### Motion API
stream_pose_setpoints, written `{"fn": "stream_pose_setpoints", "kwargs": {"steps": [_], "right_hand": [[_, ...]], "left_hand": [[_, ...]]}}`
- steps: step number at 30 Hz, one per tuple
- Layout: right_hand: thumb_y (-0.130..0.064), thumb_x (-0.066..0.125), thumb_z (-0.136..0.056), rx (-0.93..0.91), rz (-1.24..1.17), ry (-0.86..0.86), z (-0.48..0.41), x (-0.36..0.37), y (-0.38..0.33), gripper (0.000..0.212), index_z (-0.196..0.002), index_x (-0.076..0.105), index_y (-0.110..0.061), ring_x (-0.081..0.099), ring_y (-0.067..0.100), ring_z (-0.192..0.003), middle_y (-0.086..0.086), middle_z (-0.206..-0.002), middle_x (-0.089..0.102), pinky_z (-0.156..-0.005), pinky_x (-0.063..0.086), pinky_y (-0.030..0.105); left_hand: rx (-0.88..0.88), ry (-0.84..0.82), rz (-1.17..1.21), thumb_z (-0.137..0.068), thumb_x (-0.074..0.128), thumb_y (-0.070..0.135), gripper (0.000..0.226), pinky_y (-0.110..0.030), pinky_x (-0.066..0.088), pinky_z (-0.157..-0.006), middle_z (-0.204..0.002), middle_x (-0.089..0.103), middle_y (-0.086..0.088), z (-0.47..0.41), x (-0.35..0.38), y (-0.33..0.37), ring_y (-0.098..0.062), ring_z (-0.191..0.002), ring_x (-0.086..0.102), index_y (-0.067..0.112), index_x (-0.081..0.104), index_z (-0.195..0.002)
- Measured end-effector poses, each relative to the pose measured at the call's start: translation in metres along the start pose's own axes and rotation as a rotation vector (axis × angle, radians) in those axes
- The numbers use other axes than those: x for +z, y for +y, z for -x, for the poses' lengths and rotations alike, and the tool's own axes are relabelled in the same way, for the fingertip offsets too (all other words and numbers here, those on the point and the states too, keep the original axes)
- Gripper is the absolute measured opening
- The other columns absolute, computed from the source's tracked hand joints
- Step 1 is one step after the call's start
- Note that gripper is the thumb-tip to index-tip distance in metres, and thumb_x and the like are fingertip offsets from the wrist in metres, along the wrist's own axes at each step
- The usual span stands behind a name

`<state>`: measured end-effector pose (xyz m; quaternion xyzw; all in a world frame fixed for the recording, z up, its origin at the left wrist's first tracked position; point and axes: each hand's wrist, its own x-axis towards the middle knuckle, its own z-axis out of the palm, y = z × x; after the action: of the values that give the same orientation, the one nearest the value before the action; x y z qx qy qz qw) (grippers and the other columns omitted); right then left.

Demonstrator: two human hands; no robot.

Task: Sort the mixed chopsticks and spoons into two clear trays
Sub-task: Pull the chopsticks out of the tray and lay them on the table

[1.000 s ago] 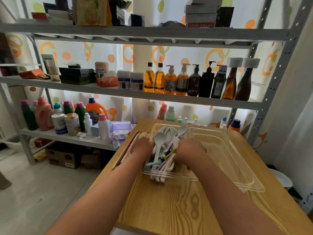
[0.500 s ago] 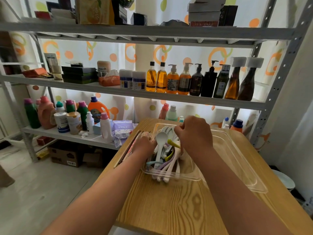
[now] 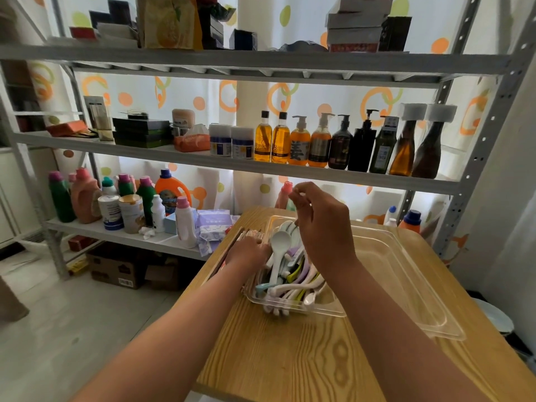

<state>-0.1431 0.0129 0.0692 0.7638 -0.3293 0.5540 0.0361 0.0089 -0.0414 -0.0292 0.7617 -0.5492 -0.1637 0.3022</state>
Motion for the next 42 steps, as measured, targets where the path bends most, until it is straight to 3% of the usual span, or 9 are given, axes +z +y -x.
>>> {"fn": "stream_pose_setpoints", "kwargs": {"steps": [4, 8, 13, 15, 17, 22, 28, 35, 42], "right_hand": [[-0.017, 0.060, -0.089, -0.051, -0.058, -0.054, 0.003, 0.005, -0.002, 0.019, -0.103, 0.066, -0.004, 0.070, 0.023, -0.080, 0.012, -0.091, 0.072, -0.071, 0.055, 0.026], [-0.018, 0.060, -0.091, -0.079, -0.115, -0.115, 0.006, 0.010, -0.003, 0.016, -0.099, 0.064, -0.005, 0.066, 0.016, -0.075, 0.010, -0.090, 0.069, -0.066, 0.055, 0.022], [-0.032, 0.061, -0.089, -0.005, -0.174, -0.267, 0.014, 0.017, -0.003, 0.026, -0.097, 0.064, -0.007, 0.062, 0.013, -0.078, 0.007, -0.093, 0.065, -0.070, 0.054, 0.020], [-0.031, 0.061, -0.089, 0.015, -0.185, -0.290, 0.017, 0.020, -0.003, 0.025, -0.095, 0.065, -0.007, 0.058, 0.009, -0.079, 0.006, -0.094, 0.065, -0.069, 0.048, 0.011], [-0.030, 0.061, -0.089, 0.026, -0.201, -0.297, 0.021, 0.023, -0.003, 0.024, -0.096, 0.066, -0.008, 0.057, 0.008, -0.082, 0.005, -0.098, 0.065, -0.072, 0.047, 0.012], [-0.034, 0.056, -0.092, 0.070, -0.195, -0.386, 0.025, 0.029, 0.002, 0.029, -0.096, 0.067, -0.009, 0.054, 0.004, -0.078, -0.001, -0.094, 0.065, -0.069, 0.039, 0.006], [-0.030, 0.043, -0.098, 0.137, -0.172, -0.391, 0.027, 0.034, 0.011, 0.031, -0.099, 0.066, -0.010, 0.055, 0.006, -0.075, 0.001, -0.091, 0.066, -0.065, 0.038, 0.007], [-0.024, 0.043, -0.098, 0.220, -0.064, -0.391, 0.028, 0.034, 0.029, 0.027, -0.098, 0.065, -0.008, 0.055, 0.009, -0.077, 0.006, -0.096, 0.067, -0.064, 0.038, 0.008], [-0.023, 0.044, -0.098, 0.252, -0.061, -0.396, 0.032, 0.032, 0.034, 0.027, -0.094, 0.065, -0.008, 0.050, 0.000, -0.066, -0.003, -0.083, 0.059, -0.055, 0.032, 0.004]], "left_hand": [[0.022, 0.089, 0.012, -0.092, 0.045, 0.032, 0.031, -0.029, 0.047, -0.081, -0.107, 0.068, -0.004, 0.001, -0.005, 0.001, -0.024, -0.096, 0.061, 0.014, 0.066, -0.108], [0.057, 0.125, 0.137, -0.095, 0.046, 0.031, 0.030, -0.031, 0.044, -0.070, -0.094, 0.069, -0.016, 0.000, -0.015, 0.005, -0.024, -0.077, 0.056, 0.014, 0.061, -0.075], [0.017, -0.012, 0.582, -0.099, 0.041, 0.021, 0.033, -0.050, 0.050, -0.093, -0.097, 0.059, -0.011, 0.000, -0.032, 0.018, -0.028, -0.092, 0.059, -0.001, 0.060, -0.116], [0.134, -0.039, 0.594, -0.098, 0.044, 0.014, 0.025, -0.046, 0.052, -0.091, -0.097, 0.059, -0.006, 0.004, -0.032, 0.019, -0.023, -0.091, 0.059, 0.007, 0.059, -0.117], [0.281, -0.041, 0.585, -0.097, 0.050, 0.014, 0.014, -0.038, 0.054, -0.084, -0.091, 0.062, -0.001, 0.011, -0.031, 0.015, -0.021, -0.091, 0.062, 0.023, 0.060, -0.099], [0.413, -0.096, 0.644, -0.097, 0.052, 0.019, 0.012, -0.018, 0.054, -0.070, -0.081, 0.067, 0.006, 0.016, -0.039, 0.016, -0.006, -0.080, 0.067, 0.021, 0.063, -0.093], [0.072, -0.014, 0.825, -0.094, 0.057, 0.028, 0.018, -0.026, 0.052, -0.067, -0.070, 0.066, 0.000, -0.005, -0.039, 0.003, -0.016, -0.068, 0.063, 0.017, 0.066, -0.083], [-0.084, 0.146, 0.246, -0.092, 0.057, 0.038, 0.034, -0.028, 0.043, -0.075, -0.101, 0.071, -0.009, -0.021, -0.032, -0.030, -0.025, -0.092, 0.064, 0.010, 0.072, -0.106], [-0.109, 0.147, 0.010, -0.089, 0.061, 0.044, 0.037, -0.029, 0.045, -0.075, -0.099, 0.072, -0.008, -0.020, -0.027, -0.047, -0.023, -0.090, 0.064, 0.011, 0.073, -0.099]]}}
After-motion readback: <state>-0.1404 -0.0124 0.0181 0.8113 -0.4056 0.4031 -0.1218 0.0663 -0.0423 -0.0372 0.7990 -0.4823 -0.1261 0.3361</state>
